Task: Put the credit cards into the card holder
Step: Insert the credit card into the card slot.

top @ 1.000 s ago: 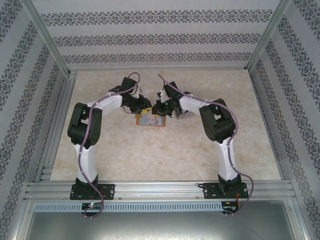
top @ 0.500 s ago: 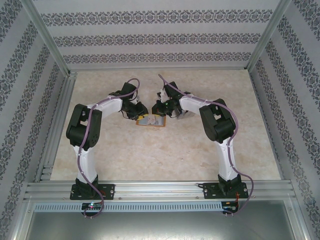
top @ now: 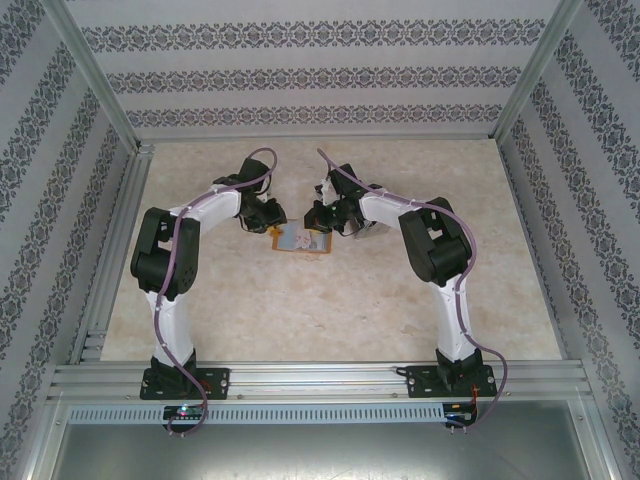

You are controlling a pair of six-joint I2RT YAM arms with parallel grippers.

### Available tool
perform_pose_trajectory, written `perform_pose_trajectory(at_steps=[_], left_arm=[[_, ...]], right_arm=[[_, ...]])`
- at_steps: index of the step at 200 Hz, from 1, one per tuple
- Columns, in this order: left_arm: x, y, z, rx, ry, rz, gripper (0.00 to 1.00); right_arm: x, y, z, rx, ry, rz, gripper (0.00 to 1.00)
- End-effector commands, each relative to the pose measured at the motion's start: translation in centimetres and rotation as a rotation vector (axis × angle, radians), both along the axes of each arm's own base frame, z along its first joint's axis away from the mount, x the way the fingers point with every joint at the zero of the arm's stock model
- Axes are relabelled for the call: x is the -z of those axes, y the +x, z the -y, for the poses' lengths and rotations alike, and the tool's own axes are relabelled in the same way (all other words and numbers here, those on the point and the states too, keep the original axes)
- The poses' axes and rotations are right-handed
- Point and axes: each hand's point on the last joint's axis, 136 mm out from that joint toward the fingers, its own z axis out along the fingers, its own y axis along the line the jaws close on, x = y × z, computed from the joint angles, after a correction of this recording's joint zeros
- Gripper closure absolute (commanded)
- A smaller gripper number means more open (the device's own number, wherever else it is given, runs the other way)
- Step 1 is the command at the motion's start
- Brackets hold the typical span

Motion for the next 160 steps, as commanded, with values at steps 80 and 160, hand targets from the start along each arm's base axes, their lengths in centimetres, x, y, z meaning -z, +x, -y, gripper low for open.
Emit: perform_pose_trajectory(at_steps=[80, 160], left_arm=[[-2.4, -2.2, -0.4, 0.247, 0.380, 0.121, 0.55], [0.7, -2.3, 0.6, 0.363, 0.476, 0.080, 0.51]], right_arm=[[0.2, 0.1, 1.3, 0.030, -0.040, 0.004, 0.90], [0.2, 0.1, 1.6, 0.036, -0.041, 0.003, 0.90]])
